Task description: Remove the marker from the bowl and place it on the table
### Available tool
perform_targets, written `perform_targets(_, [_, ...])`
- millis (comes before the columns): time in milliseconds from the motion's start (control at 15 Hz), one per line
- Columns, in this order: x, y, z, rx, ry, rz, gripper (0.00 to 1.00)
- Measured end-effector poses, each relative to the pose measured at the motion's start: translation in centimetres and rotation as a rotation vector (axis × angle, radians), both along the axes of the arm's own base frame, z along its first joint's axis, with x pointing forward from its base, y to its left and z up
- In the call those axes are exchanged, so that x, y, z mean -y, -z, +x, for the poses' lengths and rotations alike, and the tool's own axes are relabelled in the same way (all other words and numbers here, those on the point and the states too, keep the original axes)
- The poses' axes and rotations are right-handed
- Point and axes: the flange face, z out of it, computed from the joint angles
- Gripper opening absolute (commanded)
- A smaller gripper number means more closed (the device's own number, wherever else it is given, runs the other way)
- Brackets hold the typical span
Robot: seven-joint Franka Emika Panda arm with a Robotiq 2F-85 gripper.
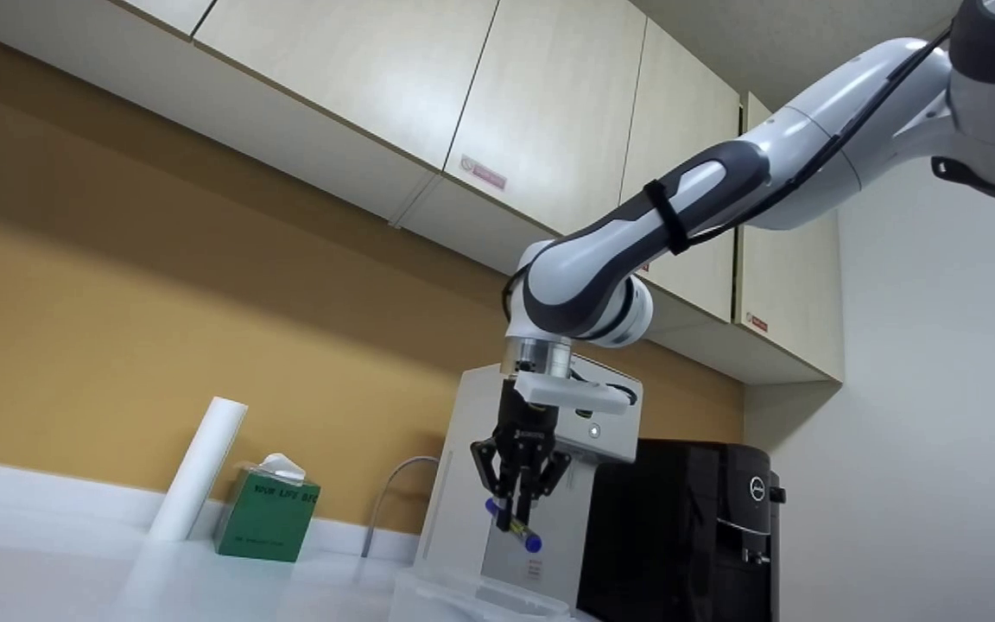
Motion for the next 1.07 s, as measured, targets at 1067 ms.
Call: perform_targets(1067, [14.1, 2.5, -3.7, -0.128, 0.219, -0.071, 0.05])
